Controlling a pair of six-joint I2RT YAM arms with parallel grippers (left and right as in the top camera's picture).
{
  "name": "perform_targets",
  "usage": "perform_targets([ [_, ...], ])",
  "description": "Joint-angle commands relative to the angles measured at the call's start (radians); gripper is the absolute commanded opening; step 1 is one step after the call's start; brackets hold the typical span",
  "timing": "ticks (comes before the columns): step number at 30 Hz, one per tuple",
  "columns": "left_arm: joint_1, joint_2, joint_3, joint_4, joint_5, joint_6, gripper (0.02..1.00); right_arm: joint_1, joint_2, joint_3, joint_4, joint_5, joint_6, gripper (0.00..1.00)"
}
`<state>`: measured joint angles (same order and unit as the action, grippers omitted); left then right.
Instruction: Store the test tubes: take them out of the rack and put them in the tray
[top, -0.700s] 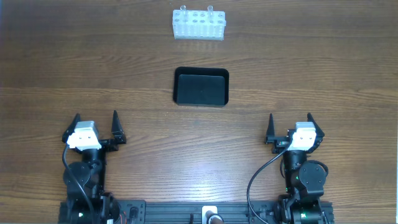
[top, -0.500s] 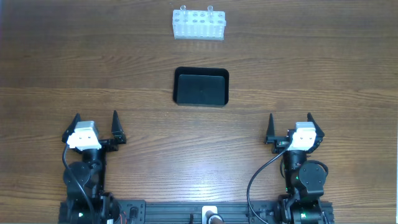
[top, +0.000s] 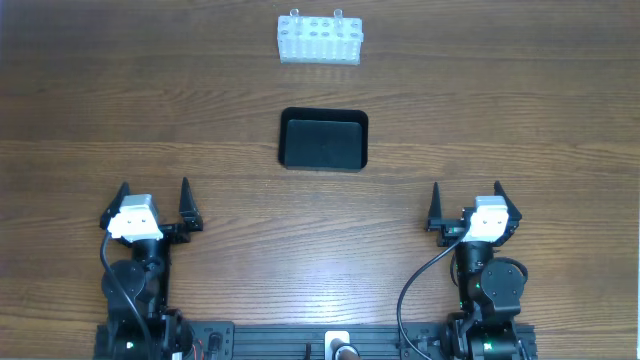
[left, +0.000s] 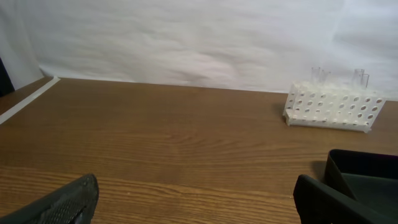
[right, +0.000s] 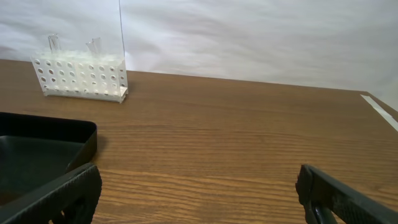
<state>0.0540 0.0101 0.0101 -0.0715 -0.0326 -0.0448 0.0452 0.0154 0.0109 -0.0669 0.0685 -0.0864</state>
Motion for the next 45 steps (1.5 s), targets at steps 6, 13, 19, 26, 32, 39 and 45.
perform_targets([
  [6, 0.004, -0.005, -0.004, 0.000, 0.006, 0.015, 0.998, -0.009, -0.011, -0.005, -0.004, -0.012, -0.005, 0.991],
  [13, 0.004, -0.005, -0.004, 0.000, 0.006, 0.015, 0.998, -0.009, -0.011, -0.005, -0.004, -0.011, -0.005, 0.993],
  [19, 0.004, -0.005, -0.004, 0.000, 0.006, 0.015, 0.998, -0.009, -0.011, -0.005, -0.004, -0.012, -0.005, 0.991],
  [26, 0.004, 0.004, 0.000, 0.031, 0.007, 0.011, 0.998, -0.009, -0.011, -0.005, -0.004, -0.012, -0.005, 0.991],
  [32, -0.005, 0.172, 0.129, 0.055, 0.007, 0.011, 0.998, -0.009, -0.011, -0.005, -0.004, -0.012, -0.005, 0.991],
  [39, -0.102, 0.509, 0.448, -0.072, 0.006, 0.011, 0.996, -0.009, -0.011, -0.005, -0.004, -0.012, -0.005, 0.993],
  [45, -0.219, 0.782, 0.761, -0.213, 0.006, 0.011, 0.996, -0.009, -0.011, -0.005, -0.004, -0.011, -0.005, 0.991],
])
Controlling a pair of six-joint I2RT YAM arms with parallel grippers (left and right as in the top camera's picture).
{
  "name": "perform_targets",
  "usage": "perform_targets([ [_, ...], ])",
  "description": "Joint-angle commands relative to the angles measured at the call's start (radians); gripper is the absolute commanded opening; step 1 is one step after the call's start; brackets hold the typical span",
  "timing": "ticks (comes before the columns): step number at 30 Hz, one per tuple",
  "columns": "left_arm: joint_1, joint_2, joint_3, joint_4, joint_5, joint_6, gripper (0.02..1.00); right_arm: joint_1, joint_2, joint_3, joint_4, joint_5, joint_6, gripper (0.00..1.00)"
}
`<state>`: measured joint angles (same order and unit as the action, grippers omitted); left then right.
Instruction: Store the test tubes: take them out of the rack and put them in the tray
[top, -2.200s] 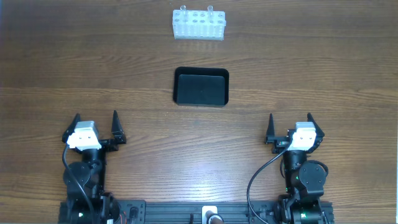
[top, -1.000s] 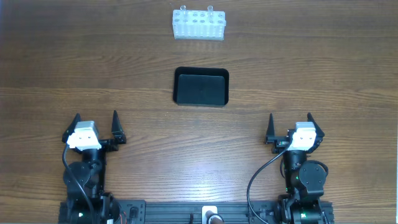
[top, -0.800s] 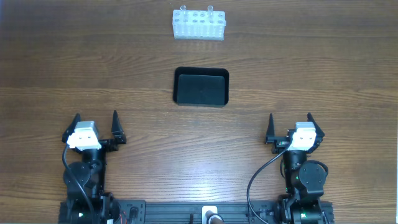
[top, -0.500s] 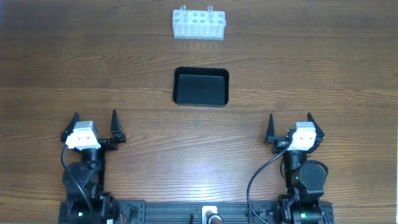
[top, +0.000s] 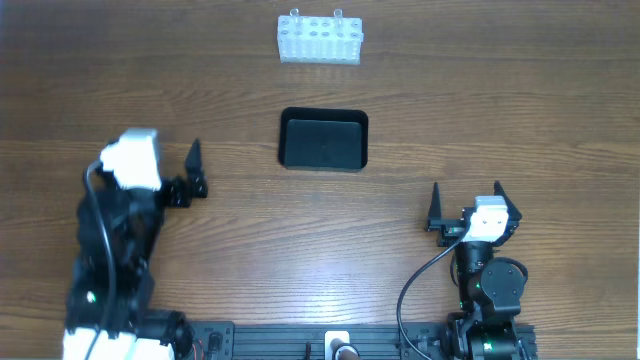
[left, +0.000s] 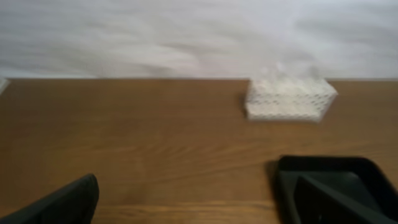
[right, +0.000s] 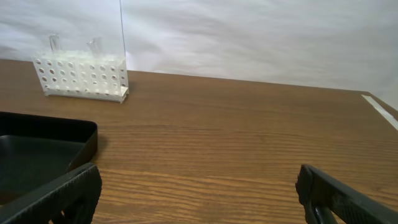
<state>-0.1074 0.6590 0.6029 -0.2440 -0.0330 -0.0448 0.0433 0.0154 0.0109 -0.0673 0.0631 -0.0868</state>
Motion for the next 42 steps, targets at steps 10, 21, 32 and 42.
perform_targets([
  [10, -0.137, 0.540, 0.578, -0.125, 0.040, -0.010, 0.998, -0.007, -0.011, -0.005, -0.004, -0.006, -0.005, 0.993],
  [21, -0.249, 0.963, 0.953, -0.229, -0.116, -0.159, 0.996, -0.007, -0.011, -0.005, -0.004, -0.006, -0.005, 0.991],
  [32, -0.316, 1.354, 1.332, -0.360, -0.185, -0.304, 0.998, -0.007, -0.011, -0.005, -0.004, -0.006, -0.005, 0.993],
  [42, -0.313, 1.621, 1.569, -0.414, -0.190, -0.303, 0.993, -0.007, -0.011, -0.005, -0.004, -0.006, -0.005, 0.993],
])
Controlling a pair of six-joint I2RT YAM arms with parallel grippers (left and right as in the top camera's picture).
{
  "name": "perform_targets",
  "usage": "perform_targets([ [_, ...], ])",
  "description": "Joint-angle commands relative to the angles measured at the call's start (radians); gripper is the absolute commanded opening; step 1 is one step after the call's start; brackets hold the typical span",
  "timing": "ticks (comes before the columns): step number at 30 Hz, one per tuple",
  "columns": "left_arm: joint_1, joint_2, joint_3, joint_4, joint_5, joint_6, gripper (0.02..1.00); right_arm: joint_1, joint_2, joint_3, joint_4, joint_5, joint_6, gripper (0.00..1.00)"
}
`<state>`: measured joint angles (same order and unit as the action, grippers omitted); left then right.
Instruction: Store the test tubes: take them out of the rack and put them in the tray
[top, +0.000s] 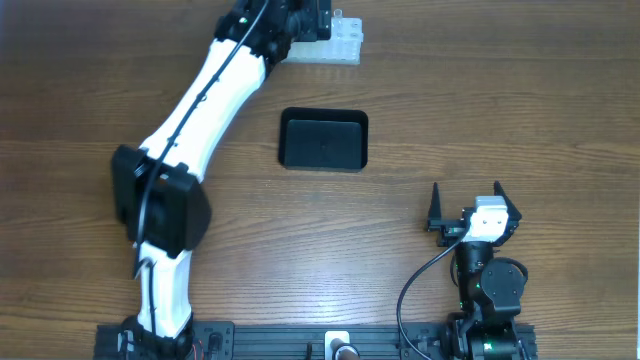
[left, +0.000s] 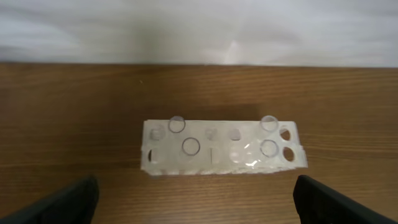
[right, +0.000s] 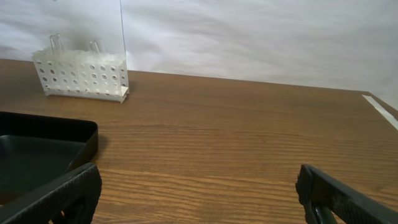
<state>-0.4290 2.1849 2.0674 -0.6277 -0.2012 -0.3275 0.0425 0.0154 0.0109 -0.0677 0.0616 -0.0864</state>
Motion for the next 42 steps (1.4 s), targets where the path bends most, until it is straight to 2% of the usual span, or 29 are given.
perform_targets([
  [1, 0.008, 0.119, 0.129, -0.041, -0.027, -0.020, 0.996, -0.006, -0.011, -0.005, -0.003, -0.005, -0.005, 0.993],
  [12, 0.024, 0.248, 0.250, -0.051, -0.037, -0.017, 0.993, -0.006, -0.011, -0.005, -0.004, -0.005, -0.005, 0.993],
  [16, 0.031, 0.260, 0.250, -0.050, -0.041, -0.011, 0.934, -0.006, -0.011, -0.005, -0.004, -0.005, -0.005, 0.993],
  [21, 0.034, 0.273, 0.250, -0.042, -0.040, 0.037, 0.934, -0.006, -0.011, -0.005, -0.003, -0.005, -0.005, 0.993],
  [26, 0.032, 0.285, 0.250, -0.032, -0.039, 0.093, 0.884, -0.006, -0.011, -0.005, -0.003, -0.005, -0.005, 0.991],
  [34, 0.032, 0.306, 0.250, -0.012, -0.035, 0.092, 0.886, -0.006, -0.011, -0.005, -0.003, -0.005, -0.005, 0.991],
  [39, 0.032, 0.307, 0.250, 0.000, -0.035, 0.092, 0.814, -0.006, -0.011, -0.005, -0.003, -0.005, -0.005, 0.993],
  [42, 0.032, 0.310, 0.250, 0.008, -0.035, 0.092, 0.706, -0.006, -0.011, -0.005, -0.003, -0.005, -0.005, 0.991],
])
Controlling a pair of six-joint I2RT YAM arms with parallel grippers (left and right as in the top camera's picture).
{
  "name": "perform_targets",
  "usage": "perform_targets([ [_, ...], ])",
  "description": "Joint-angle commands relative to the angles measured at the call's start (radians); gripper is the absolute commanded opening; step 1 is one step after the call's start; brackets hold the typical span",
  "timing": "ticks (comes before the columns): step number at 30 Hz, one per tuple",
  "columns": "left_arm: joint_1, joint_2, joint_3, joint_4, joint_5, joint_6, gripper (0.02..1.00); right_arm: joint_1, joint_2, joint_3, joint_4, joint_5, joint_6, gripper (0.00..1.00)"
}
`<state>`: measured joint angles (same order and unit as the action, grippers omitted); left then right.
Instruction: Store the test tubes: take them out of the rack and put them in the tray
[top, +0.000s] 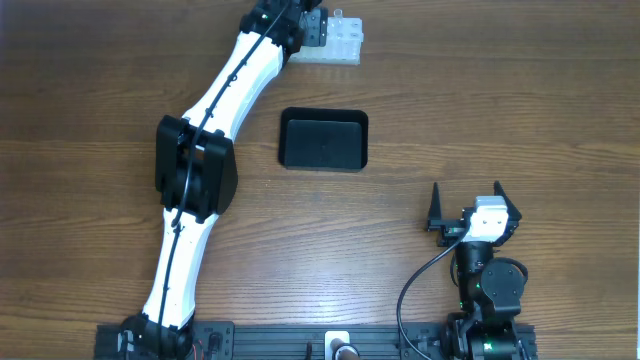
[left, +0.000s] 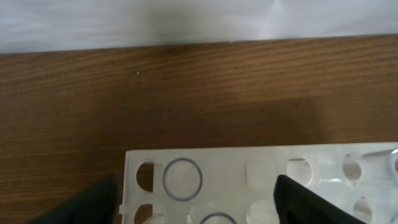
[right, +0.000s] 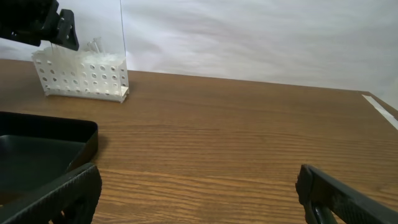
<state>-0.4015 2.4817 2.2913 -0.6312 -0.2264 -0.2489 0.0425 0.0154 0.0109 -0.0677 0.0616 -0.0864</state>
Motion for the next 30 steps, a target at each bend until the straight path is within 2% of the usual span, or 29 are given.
perform_targets([
  [1, 0.004, 0.013, 0.026, 0.013, -0.010, 0.013, 0.678, -0.006, -0.011, -0.005, -0.003, -0.005, -0.005, 0.991],
  [11, 0.001, 0.014, 0.026, 0.014, -0.002, 0.013, 0.373, -0.006, -0.011, -0.005, -0.003, -0.005, -0.005, 0.993],
  [14, -0.004, 0.014, 0.026, 0.014, -0.002, 0.013, 0.354, -0.006, -0.011, -0.005, -0.003, -0.005, -0.005, 0.993],
  [25, -0.008, 0.015, 0.026, 0.014, -0.002, 0.013, 0.143, -0.006, -0.011, -0.005, -0.003, -0.005, -0.005, 0.993],
  [30, -0.009, 0.015, 0.026, 0.014, -0.002, 0.009, 0.091, -0.006, -0.011, -0.005, -0.003, -0.005, -0.005, 0.991],
])
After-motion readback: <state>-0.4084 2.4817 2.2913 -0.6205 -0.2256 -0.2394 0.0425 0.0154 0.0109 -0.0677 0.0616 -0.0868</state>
